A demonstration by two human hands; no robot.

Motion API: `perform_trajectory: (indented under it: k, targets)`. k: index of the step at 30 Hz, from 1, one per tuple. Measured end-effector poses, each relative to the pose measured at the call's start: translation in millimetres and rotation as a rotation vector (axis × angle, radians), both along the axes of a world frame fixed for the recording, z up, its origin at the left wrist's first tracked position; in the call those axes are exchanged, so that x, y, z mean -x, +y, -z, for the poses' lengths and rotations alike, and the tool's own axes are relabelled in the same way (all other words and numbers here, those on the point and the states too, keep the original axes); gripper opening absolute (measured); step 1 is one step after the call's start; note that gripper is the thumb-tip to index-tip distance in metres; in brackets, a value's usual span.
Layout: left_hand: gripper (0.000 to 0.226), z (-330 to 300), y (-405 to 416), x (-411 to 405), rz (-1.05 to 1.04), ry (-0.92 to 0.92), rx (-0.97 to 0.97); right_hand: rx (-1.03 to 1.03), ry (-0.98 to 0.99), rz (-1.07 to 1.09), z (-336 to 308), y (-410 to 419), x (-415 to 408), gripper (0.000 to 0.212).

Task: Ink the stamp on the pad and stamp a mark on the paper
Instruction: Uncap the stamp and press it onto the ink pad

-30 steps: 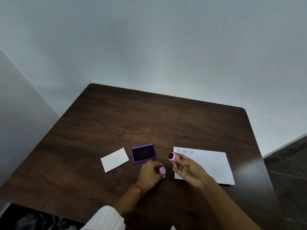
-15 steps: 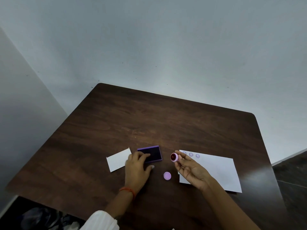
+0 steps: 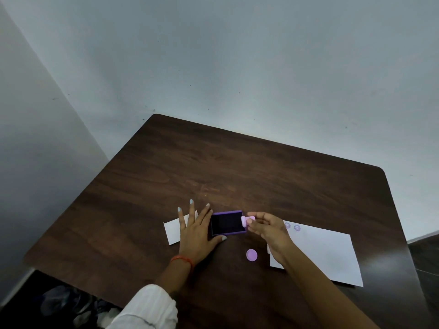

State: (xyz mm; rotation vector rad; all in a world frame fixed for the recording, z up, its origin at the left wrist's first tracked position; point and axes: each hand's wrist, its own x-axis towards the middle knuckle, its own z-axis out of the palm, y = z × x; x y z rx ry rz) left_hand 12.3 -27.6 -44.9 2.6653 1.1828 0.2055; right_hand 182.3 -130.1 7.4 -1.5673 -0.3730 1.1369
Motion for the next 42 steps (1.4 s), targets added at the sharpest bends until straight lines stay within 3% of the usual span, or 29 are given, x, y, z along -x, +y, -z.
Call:
perform_trajectory:
  k: [4,7,11,13,16,22,30,35,37,42]
  targets:
    - [0.081,-0.4,-7.0,-7.4,0.02,0.005,0.044,0.072,-0.516,-0.095,2.6,14.9,7.6,0.021]
    - [0.078,-0.4,-11.4,-12.6,0.019,-0.016,0.052,0.029,-0.795,-0.222,4.0,23.4,17.0,0.016]
    - [0.076,2.5,-14.2,-11.5,-0.003,-0.032,0.046,0.017,-1.04,-0.536,7.6,27.1,28.8,0.039]
    - [0.08,6.6,-14.5,-10.1,-0.015,-0.043,0.038,0.003,-1.135,-0.6,14.5,25.9,29.3,0.026]
    - [0.087,11.9,-14.6,-8.6,-0.022,-0.049,0.017,-0.029,-1.243,-0.624,25.3,25.1,27.6,0.03]
    - [0.078,15.1,-14.9,-6.0,0.026,-0.068,-0.013,-0.034,-1.382,-0.669,32.0,29.4,27.3,0.036]
    - [0.071,18.7,-12.7,-8.0,0.045,-0.111,-0.013,0.054,-1.261,-0.495,38.4,28.0,42.5,0.033]
    - [0.072,18.8,-12.8,-7.9,0.046,-0.104,-0.017,-0.12,-1.379,-0.733,32.4,36.6,14.7,0.03]
    - [0.072,19.0,-12.8,-7.7,0.045,-0.107,-0.019,-0.102,-1.4,-0.783,31.8,37.9,13.2,0.032]
    - [0.071,18.4,-12.5,-7.3,0.045,-0.127,-0.009,0.043,-1.337,-0.542,36.6,27.0,41.7,0.037]
